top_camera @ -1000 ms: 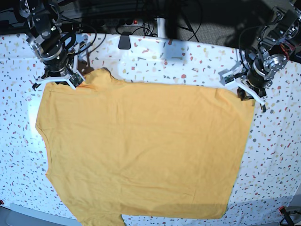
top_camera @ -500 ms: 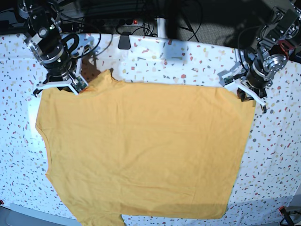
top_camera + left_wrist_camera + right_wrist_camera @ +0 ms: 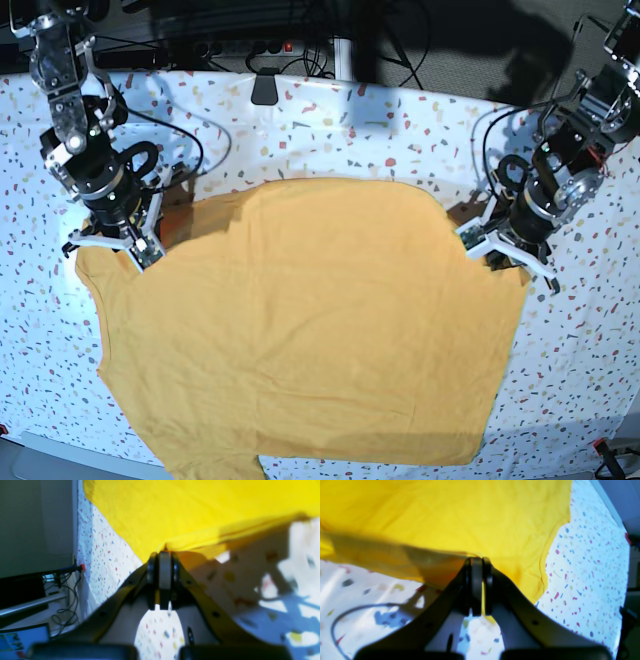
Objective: Fold the T-shirt properly
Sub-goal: 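Lift the held edge with both grippers and drag it across the shirt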
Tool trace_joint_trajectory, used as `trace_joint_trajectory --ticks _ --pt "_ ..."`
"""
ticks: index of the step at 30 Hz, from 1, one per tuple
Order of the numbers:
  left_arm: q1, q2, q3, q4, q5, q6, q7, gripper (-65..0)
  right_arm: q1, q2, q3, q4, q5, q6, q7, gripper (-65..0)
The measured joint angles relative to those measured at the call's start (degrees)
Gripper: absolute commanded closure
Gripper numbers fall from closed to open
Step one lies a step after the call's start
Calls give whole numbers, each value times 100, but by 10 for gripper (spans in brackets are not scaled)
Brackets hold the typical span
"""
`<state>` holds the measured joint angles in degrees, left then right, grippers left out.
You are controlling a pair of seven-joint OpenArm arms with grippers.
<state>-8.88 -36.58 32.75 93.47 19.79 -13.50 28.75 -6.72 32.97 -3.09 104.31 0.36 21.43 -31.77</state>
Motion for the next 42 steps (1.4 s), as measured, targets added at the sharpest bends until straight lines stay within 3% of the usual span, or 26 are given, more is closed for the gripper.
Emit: trace_joint_trajectory --ticks 7,11,13,22,28,36,40,42 --pt "-857 424 17 -1054 7 2 20 0 1008 -7 -7 -975 98 39 105 0" --pt "-1364 612 20 -1550 -273 2 20 0 1602 -11 -11 -1580 422 435 168 0" --pt "-1565 678 20 -1746 -472 -2 -22 0 1904 -28 -22 -1880 472 472 203 0" --pt "-2031 1187 15 -2789 -573 7 -352 0 3279 -365 -15 -3115 431 896 125 0" --pt "-2111 1266 13 -3167 -573 107 -634 0 3886 -577 -245 -3501 48 1246 39 0" --pt "-2100 1261 13 -3198 -573 109 -717 0 4140 -660 -1401 -3532 -542 1220 -302 0" --pt "-2100 1263 13 -3198 -573 109 -717 0 4085 -664 -1491 -3534 -802 625 -415 0" --pt "-2098 1263 13 -3198 -570 109 -715 0 4103 -629 -1456 -3534 -879 553 -413 0"
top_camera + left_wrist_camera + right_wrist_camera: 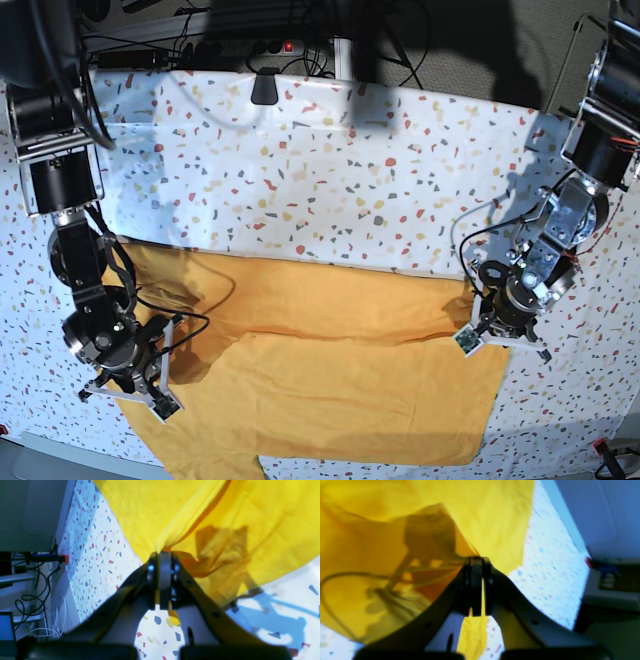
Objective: Fold the T-shirt properly
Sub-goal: 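Lift the held edge with both grippers and drag it across the shirt, then regrasp the shirt body with both grippers near the middle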
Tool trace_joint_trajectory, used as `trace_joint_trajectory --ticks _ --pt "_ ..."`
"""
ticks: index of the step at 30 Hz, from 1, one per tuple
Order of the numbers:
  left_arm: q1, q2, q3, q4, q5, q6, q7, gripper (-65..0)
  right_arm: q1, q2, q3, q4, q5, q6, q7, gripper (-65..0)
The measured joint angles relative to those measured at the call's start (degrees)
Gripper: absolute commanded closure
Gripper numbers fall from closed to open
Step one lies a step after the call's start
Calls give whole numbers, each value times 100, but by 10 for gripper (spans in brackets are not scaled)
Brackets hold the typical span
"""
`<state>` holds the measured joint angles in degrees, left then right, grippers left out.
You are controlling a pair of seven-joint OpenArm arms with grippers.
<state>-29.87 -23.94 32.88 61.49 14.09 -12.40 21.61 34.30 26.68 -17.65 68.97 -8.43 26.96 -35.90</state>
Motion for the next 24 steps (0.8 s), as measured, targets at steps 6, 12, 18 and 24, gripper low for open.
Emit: trace_joint_trajectory --ticks 6,12,18,24 --pt "0 -4 0 0 -2 0 2 0 7 -17 -4 0 -2 -17 120 0" --pt "0 -2 0 0 -2 -2 20 0 0 -15 -2 0 -553 -15 704 -428" --pt "-2 0 0 0 -2 -2 22 0 9 -15 -2 0 -623 -17 796 -449" --pt "0 0 0 0 52 -2 22 0 9 -17 -2 0 -595 -17 800 -449"
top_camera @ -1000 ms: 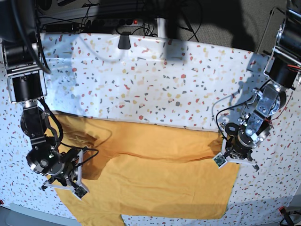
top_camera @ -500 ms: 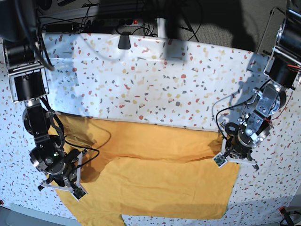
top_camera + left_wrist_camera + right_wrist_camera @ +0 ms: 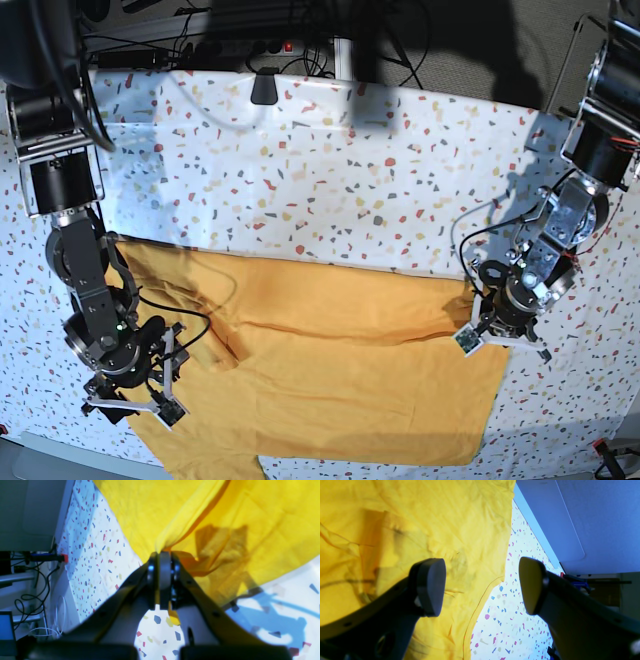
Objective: Fold the T-shirt properly
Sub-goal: 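Regrasp the shirt body with both grippers near the middle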
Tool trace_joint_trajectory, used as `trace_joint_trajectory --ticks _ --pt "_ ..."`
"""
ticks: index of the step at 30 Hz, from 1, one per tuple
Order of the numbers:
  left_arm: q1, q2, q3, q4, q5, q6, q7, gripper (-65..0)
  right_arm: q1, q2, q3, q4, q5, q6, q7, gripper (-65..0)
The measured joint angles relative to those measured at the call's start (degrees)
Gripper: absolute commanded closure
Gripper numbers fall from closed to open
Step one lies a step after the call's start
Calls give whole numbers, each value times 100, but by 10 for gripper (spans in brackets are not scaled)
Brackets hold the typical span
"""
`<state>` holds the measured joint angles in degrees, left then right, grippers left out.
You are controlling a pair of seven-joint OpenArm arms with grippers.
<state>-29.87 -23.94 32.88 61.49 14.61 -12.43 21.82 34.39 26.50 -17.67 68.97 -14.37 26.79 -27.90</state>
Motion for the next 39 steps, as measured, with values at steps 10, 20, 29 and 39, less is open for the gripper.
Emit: trace_joint_trajectory --ticks 10,20,29,39 --pt "0 11 0 0 1005 485 -431 -296 0 0 0 0 463 0 -485 -449" --pt "-42 -2 -7 0 234 -26 85 -296 -44 98 -4 68 1993 1283 -1705 -349" --pt "-90 13 -2 -2 -1801 -1331 90 -291 -39 111 -4 101 2076 1307 -1718 -344" --pt "-1287 116 -24 -1491 -3663 -1051 1084 -292 -39 96 -2 114 2328 1226 -1895 -344"
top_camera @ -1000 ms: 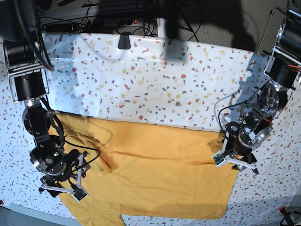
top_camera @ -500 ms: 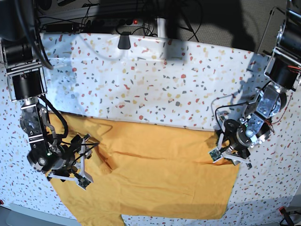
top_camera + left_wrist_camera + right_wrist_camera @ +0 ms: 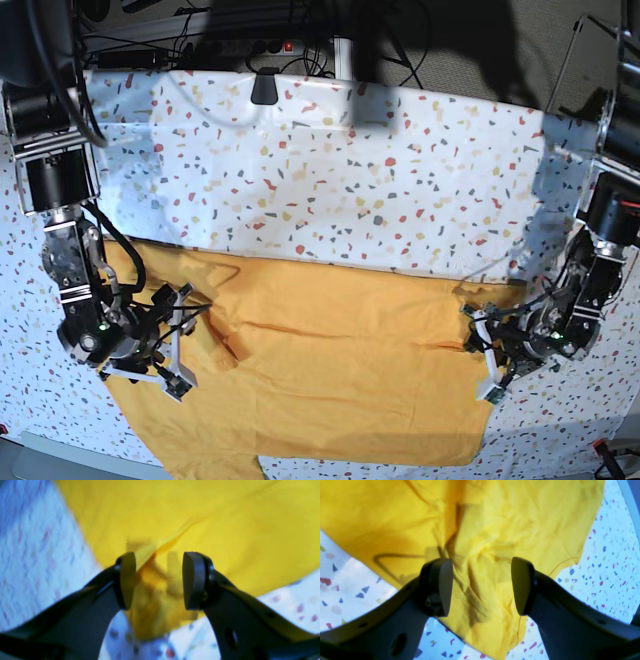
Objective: Fold the T-shirt properly
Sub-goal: 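Regrasp the shirt body with both grippers near the middle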
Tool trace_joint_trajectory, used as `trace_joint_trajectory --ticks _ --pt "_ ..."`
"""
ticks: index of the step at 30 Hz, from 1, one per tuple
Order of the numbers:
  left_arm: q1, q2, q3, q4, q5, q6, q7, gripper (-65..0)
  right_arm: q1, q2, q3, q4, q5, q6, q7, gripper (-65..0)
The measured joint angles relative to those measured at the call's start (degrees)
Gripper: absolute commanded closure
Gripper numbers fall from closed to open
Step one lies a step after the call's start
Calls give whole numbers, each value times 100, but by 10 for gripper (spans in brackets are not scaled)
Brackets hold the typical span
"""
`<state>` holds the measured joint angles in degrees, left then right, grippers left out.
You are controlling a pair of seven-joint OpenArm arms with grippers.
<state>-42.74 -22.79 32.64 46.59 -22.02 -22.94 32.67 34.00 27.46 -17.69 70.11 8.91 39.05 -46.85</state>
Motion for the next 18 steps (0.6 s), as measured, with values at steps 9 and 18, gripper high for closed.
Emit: trace_joint_trajectory --ticks 9,18 --pt "-74 214 4 -205 173 483 -514 -291 -2 0 0 2 177 -20 4 -344" --pt "-74 761 0 -1320 1956 1231 -1596 -290 2 -2 0 2 184 -243 4 -344"
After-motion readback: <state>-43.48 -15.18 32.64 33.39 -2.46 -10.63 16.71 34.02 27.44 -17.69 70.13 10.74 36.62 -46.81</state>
